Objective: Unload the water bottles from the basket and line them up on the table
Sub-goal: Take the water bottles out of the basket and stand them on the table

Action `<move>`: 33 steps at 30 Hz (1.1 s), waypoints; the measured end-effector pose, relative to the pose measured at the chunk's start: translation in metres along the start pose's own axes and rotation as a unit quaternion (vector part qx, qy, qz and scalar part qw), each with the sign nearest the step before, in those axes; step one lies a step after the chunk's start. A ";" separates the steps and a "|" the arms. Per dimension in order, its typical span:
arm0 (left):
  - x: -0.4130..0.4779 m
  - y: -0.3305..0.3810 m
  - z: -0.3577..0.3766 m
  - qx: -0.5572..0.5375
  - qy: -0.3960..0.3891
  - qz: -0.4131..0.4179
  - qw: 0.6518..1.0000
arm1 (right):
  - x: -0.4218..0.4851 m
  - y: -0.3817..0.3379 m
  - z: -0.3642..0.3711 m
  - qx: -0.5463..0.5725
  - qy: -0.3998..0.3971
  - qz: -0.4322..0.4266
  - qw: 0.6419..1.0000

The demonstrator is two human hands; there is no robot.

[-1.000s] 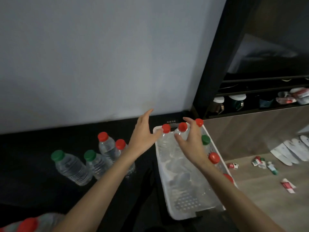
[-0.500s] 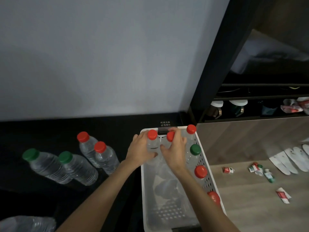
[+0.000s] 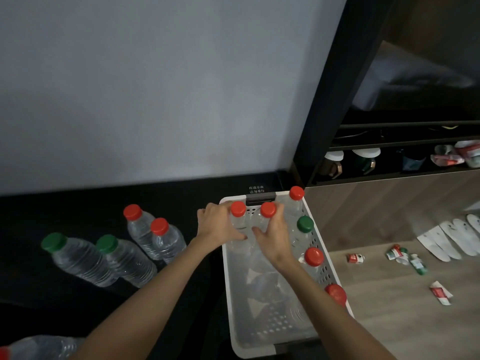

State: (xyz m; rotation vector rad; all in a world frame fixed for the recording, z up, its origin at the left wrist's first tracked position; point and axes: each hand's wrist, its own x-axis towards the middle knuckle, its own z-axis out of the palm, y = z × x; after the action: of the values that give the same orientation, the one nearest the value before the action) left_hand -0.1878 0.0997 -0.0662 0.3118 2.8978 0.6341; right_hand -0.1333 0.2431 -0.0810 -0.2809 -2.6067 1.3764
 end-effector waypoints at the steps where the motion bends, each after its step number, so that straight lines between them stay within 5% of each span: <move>1: -0.001 0.000 -0.002 0.006 0.000 0.003 1.000 | -0.001 0.000 0.000 -0.004 -0.004 0.000 1.000; 6: -0.010 0.001 -0.009 0.029 0.026 0.021 0.999 | -0.007 -0.008 -0.006 0.001 0.006 -0.010 1.000; 21: -0.081 0.038 -0.098 -0.224 0.244 0.035 0.943 | -0.030 -0.114 -0.101 -0.045 0.081 -0.211 0.973; 33: -0.189 0.000 -0.127 -0.288 0.363 -0.031 0.886 | -0.070 -0.171 -0.071 -0.007 -0.084 -0.316 0.945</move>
State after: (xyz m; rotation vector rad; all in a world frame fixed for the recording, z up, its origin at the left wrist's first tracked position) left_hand -0.0303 0.0050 0.0683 -0.1410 3.1080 1.8800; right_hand -0.0620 0.1872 0.0949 0.6482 -2.4869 1.1759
